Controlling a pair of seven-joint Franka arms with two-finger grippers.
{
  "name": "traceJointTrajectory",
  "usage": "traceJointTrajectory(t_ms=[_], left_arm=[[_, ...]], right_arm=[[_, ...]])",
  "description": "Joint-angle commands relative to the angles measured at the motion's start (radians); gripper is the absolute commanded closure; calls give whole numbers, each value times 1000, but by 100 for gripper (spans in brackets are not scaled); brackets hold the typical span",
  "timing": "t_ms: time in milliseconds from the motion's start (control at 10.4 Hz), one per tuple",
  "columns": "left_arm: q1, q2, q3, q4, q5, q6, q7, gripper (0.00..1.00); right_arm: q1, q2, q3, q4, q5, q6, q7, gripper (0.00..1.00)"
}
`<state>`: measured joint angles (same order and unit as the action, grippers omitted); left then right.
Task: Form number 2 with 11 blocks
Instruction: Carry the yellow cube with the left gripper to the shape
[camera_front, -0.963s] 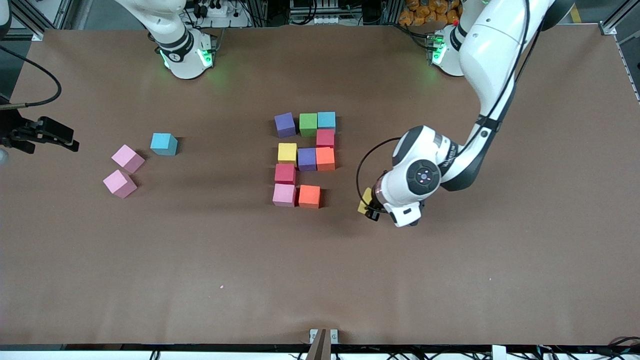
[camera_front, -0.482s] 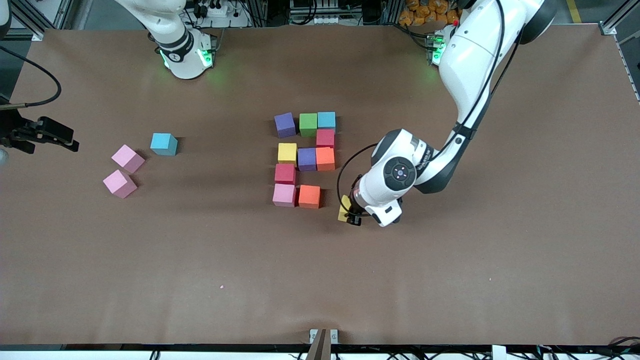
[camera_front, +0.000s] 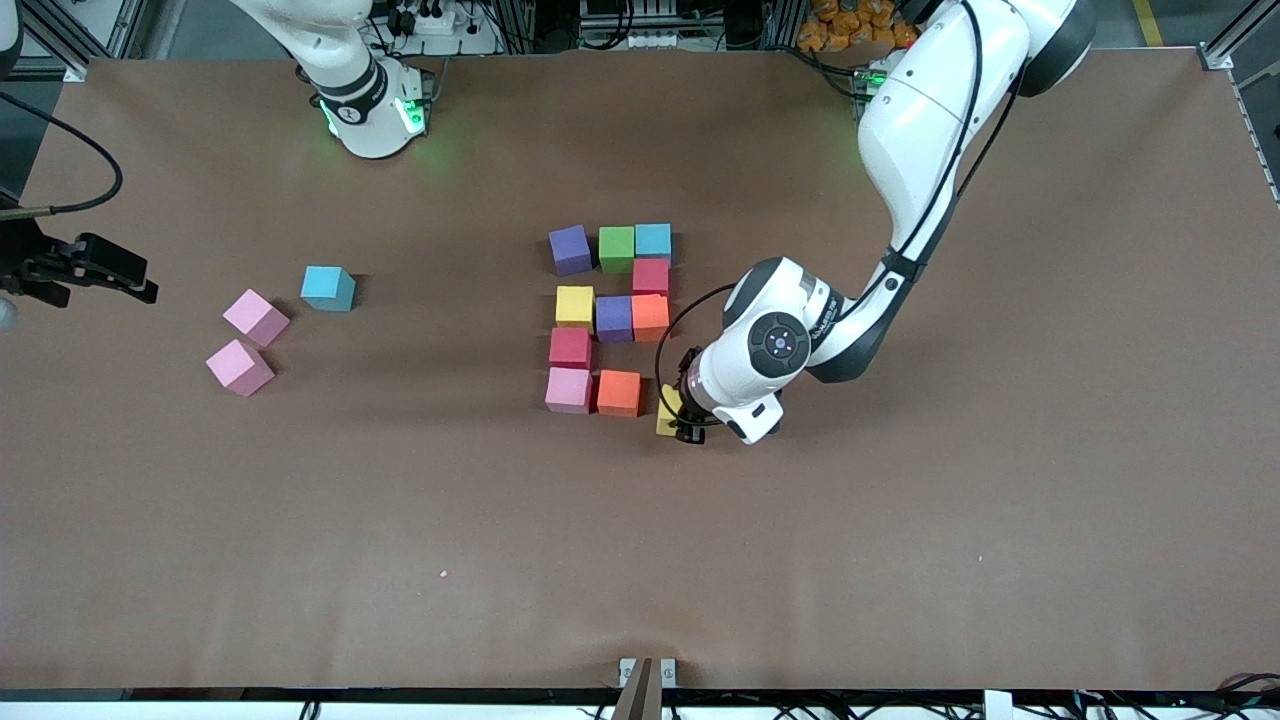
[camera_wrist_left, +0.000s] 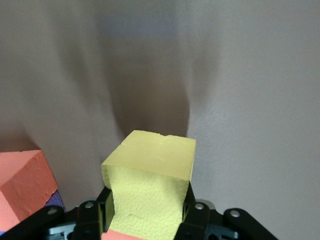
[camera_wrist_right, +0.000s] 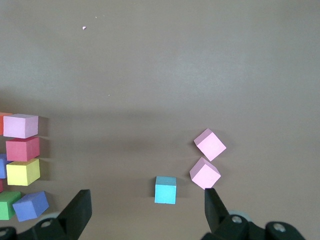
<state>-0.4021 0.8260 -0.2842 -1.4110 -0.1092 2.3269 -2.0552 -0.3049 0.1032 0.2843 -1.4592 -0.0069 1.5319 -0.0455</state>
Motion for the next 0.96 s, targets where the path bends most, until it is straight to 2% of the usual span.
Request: traceJointTrajectory(t_ms=[0,867], left_arm=[[-32,30,8,27,-38,26,-17,61],[-55,62,8,24,-58,46,-71,61]], right_arm=[[0,-3,3,2,-12,-6,7,0],[1,-2,3,2,-10,-7,7,0]])
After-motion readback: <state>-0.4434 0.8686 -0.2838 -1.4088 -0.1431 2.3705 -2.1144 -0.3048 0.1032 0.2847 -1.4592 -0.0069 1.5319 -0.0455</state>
